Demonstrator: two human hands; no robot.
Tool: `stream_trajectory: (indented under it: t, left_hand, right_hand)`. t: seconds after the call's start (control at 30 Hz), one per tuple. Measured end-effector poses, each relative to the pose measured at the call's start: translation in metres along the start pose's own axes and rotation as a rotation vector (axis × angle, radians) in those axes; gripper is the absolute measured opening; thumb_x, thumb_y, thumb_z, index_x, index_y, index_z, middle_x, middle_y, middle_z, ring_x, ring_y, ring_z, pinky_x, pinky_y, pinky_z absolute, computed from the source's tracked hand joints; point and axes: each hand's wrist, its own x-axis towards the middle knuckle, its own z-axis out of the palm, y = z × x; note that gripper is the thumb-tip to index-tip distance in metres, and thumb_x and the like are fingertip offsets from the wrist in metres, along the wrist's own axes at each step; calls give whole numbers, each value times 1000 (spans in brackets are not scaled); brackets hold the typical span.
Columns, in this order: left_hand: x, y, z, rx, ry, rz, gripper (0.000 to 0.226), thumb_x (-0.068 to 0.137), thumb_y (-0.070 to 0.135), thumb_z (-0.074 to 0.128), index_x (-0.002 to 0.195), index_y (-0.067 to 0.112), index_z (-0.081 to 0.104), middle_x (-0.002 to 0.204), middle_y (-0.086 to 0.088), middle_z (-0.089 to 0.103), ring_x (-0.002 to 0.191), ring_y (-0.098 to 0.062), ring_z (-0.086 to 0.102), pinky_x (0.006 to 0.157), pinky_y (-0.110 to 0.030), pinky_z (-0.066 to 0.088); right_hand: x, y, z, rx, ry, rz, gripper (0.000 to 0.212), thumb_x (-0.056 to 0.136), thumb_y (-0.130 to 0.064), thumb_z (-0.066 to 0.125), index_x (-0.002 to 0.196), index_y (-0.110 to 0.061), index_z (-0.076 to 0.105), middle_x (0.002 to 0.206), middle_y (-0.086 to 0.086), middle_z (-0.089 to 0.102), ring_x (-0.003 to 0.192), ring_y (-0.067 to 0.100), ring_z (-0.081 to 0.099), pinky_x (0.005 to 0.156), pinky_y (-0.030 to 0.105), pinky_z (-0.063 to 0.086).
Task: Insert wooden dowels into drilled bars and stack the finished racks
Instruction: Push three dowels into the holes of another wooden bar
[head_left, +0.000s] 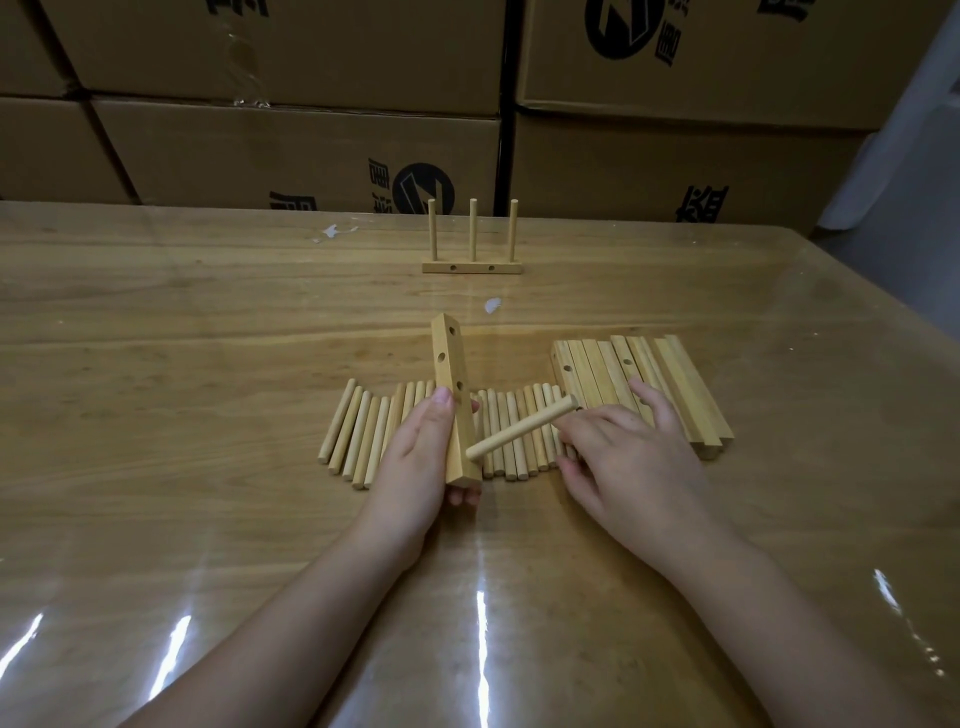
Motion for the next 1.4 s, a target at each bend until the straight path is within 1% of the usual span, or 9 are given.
stream_trajectory:
  t: [0.1,0.2,0.27,0.53,0.7,0.83,0.93,1.17,1.4]
  left_hand:
    - [0,0,0,8,-3,-5,52,81,60,37,101,19,62,53,4,59,44,-9,55,40,-17,41]
    - [0,1,0,4,-1,-10,51,81,60,38,101,19,63,52,4,59,43,-9,55,39,-17,41]
    - [0,1,1,-9,2,-12,50,82,58,38,100,19,63,52,4,59,43,-9,55,39,-17,40]
    - [0,0,0,-6,8,-19,41,94,49,36,101,19,63,53,3,60,43,-10,54,38,-17,39]
    - [0,0,0,-4,3,-12,49,82,60,38,100,21,64,52,4,59,43,-9,55,38,-16,39]
    - [0,-1,0,-14,-4,-3,49,81,60,40,99,22,64,54,3,60,44,-9,55,39,-17,40]
    - [0,-1,0,-15,-5,6,50,81,60,40,99,21,64,53,3,59,43,-10,54,39,-17,39]
    - [1,-2,-1,5,-13,6,42,92,54,38,96,21,64,52,3,58,43,-10,54,39,-18,40]
    - [1,-1,0,7,-20,9,52,80,63,40,99,22,64,51,4,57,44,-10,54,40,-17,40]
  right_hand:
    - [-2,2,4,15,-50,2,40,78,-29,72,115,-19,63,107,-5,68,109,19,60,107,52,29]
    - [-1,6,8,66,-147,35,44,90,-37,55,131,-23,50,130,-9,56,130,16,41,115,47,12]
    - [-1,8,10,87,-174,45,45,93,-41,45,136,-26,44,136,-11,51,135,13,32,116,43,3]
    - [2,9,9,114,-126,58,42,89,-40,54,128,-24,53,124,-9,61,130,9,41,117,41,7]
    - [1,7,6,115,-102,43,39,87,-36,60,123,-22,58,117,-7,65,124,12,48,116,43,13]
    - [0,9,8,129,-116,32,42,87,-38,59,126,-22,55,127,-8,59,132,14,39,115,45,11]
    - [0,10,12,88,-179,49,50,90,-48,46,137,-28,42,143,-13,41,139,12,24,116,44,4]
    - [3,10,14,99,-141,62,46,90,-44,49,131,-25,51,128,-10,58,133,14,38,116,43,7]
    - [2,9,14,85,-42,47,40,89,-39,52,125,-23,57,116,-7,66,122,15,51,113,45,17]
